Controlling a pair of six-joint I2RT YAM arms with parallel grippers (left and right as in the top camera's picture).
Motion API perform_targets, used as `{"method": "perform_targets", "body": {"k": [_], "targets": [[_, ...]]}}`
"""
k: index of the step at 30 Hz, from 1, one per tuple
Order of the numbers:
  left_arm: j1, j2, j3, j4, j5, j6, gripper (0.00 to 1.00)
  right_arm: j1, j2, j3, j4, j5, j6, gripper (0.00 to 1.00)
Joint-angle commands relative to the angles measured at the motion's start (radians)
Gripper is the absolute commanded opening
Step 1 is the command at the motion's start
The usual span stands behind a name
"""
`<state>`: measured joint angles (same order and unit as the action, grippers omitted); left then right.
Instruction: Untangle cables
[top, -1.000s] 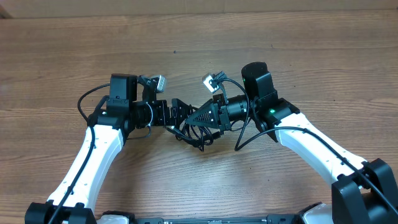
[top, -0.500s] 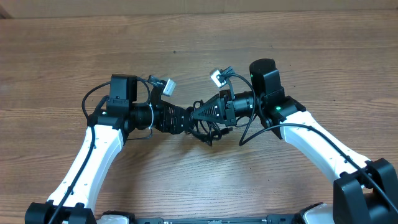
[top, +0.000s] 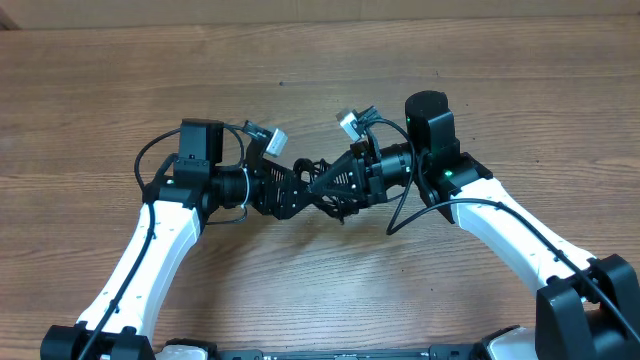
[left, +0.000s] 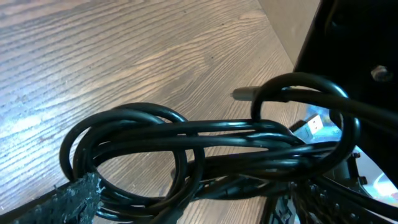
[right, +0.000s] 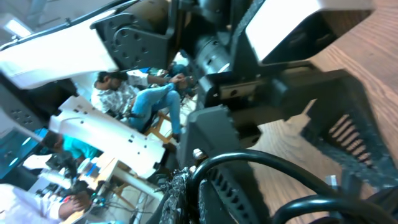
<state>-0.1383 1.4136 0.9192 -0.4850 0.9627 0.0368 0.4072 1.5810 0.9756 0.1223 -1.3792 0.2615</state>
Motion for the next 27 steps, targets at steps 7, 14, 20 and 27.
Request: {"method": "perform_targets", "body": {"k": [7, 14, 20, 27], "targets": [[-0.006, 0.005, 0.019, 0.045, -0.002, 0.023, 0.88, 0.002, -0.029, 0.015, 0.011, -0.116, 0.0, 0.04], [0.013, 0.005, 0.019, 0.053, -0.131, -0.117, 0.93, 0.002, -0.029, 0.014, 0.011, -0.115, 0.0, 0.04], [0.051, 0.005, 0.019, 0.092, 0.029, -0.069, 1.0, 0.002, -0.029, 0.014, 0.01, -0.102, 0.0, 0.04], [0.055, 0.005, 0.019, 0.092, 0.151, 0.047, 1.0, 0.002, -0.029, 0.014, 0.011, -0.088, 0.0, 0.04]]}}
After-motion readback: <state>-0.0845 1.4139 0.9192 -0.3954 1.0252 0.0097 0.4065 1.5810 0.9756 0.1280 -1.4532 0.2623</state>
